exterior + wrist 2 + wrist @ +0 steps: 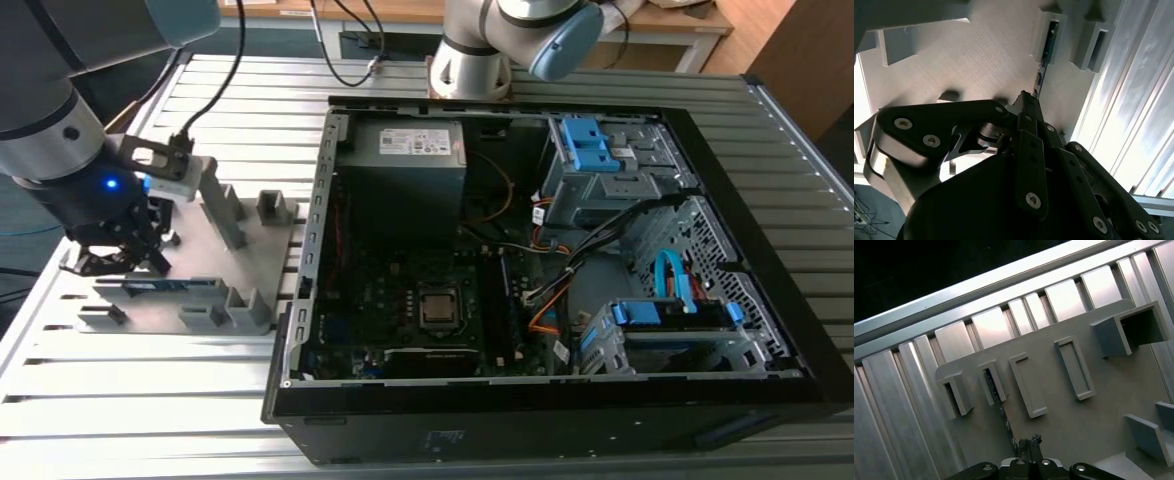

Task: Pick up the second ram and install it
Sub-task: 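Pick up the second ram and move it above second insertion slot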

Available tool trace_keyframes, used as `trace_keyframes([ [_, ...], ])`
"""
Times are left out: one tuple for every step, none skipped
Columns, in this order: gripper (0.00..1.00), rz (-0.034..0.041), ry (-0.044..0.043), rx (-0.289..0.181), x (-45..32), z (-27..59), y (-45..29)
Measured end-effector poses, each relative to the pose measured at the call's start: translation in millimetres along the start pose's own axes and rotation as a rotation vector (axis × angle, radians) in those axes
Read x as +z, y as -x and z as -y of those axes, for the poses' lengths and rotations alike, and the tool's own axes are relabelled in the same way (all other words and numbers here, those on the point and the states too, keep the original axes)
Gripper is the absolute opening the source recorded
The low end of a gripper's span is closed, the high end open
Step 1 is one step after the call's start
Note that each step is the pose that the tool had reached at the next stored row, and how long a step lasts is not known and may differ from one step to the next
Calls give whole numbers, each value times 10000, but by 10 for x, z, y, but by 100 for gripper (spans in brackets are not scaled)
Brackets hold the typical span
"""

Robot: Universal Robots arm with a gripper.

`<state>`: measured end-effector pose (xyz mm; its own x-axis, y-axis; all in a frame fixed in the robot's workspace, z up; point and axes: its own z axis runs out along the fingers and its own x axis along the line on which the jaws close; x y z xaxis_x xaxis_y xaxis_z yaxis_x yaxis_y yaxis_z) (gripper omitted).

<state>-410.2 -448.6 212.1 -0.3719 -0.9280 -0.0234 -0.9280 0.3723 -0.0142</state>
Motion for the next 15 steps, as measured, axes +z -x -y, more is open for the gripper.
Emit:
trace_keyframes([
  [10,1,2,-66,0,0,0],
  [10,2,3,-135,0,0,0],
  [10,3,5,-209,0,0,0],
  [10,4,6,-279,0,0,0],
  [10,5,8,-349,0,0,0],
  [10,6,10,-418,0,0,0],
  [10,7,11,-488,0,0,0],
  [10,8,13,-557,0,0,0],
  [10,9,15,-626,0,0,0],
  [10,10,17,-702,0,0,0],
  [10,10,18,-771,0,0,0],
  [10,12,20,-840,0,0,0],
  [10,13,21,-908,0,0,0],
  [10,14,23,-978,0,0,0],
  [10,15,25,-1046,0,0,0],
])
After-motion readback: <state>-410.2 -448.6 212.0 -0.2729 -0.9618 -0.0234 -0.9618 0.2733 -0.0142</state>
